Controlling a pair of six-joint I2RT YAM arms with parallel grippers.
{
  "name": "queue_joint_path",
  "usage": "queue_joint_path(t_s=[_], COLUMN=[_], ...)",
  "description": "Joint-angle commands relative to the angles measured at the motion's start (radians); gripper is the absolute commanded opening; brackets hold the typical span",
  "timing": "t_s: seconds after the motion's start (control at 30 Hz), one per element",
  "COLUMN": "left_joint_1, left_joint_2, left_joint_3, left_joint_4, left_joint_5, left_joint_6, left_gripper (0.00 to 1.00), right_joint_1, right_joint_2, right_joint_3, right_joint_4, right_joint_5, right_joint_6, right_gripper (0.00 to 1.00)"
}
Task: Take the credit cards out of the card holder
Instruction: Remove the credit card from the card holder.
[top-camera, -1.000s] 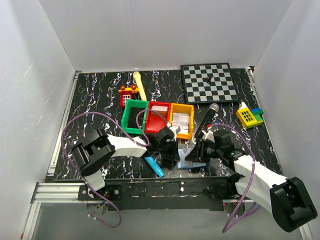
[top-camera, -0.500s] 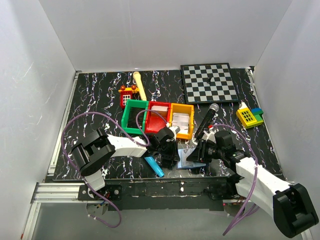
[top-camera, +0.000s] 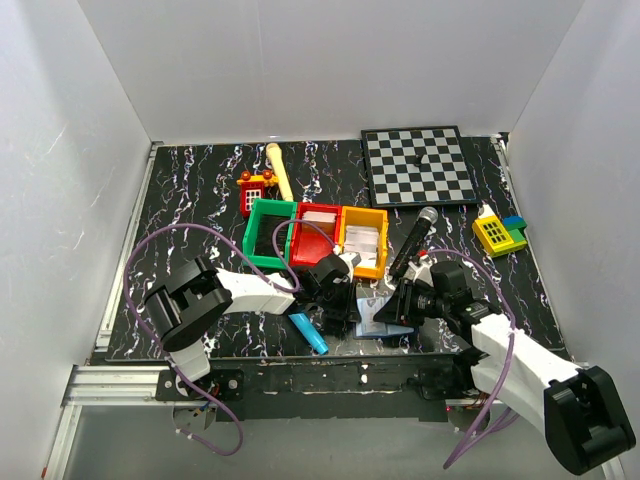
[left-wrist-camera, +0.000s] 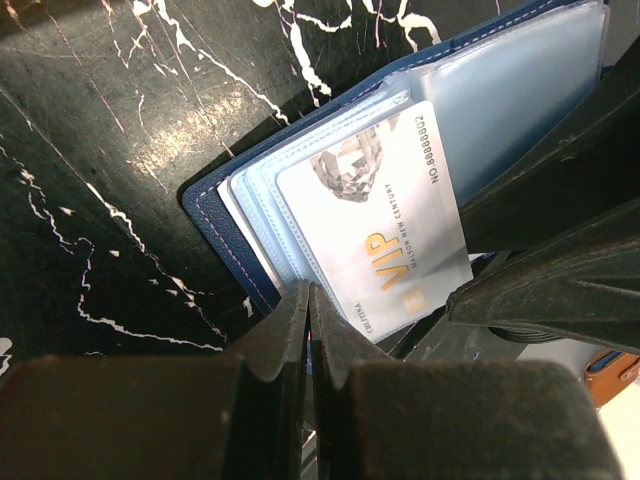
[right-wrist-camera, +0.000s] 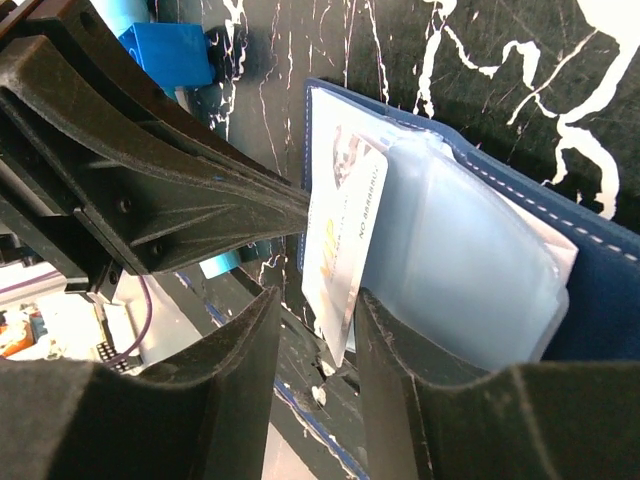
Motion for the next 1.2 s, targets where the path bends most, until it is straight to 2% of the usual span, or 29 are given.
queue_joint_path(t_s=[0.0, 0.33, 0.93, 1.17], left_joint_1=[0.000, -0.011, -0.011, -0.011], left_joint_2=[0.034, 0.047, 0.066, 0.060], left_joint_3=[-0.004, 0.015, 0.021, 0.019], left_joint_4=[-0.057, -0.052, -0.052, -0.060], left_joint_5=[-0.008, 0.004, 0.015, 0.001], left_joint_6=[0.031, 0.056, 0.060, 0.054], left_gripper=[0.00, 0.00, 0.00, 0.00], right_joint_1=[-0.006, -0.007, -0.009, -0.012], right_joint_2=[0.030, 0.084, 0.240, 0.162], right_joint_3=[0.038, 0.052, 0.067, 0.081], right_joint_4=[0.075, 0.158, 0.277, 0.201], right_joint_5=[-0.044, -0.049, -0.118, -0.083], right_joint_6=[0.014, 0.056, 0.082, 0.060], right_gripper=[0.44, 0.48, 0.48, 0.46])
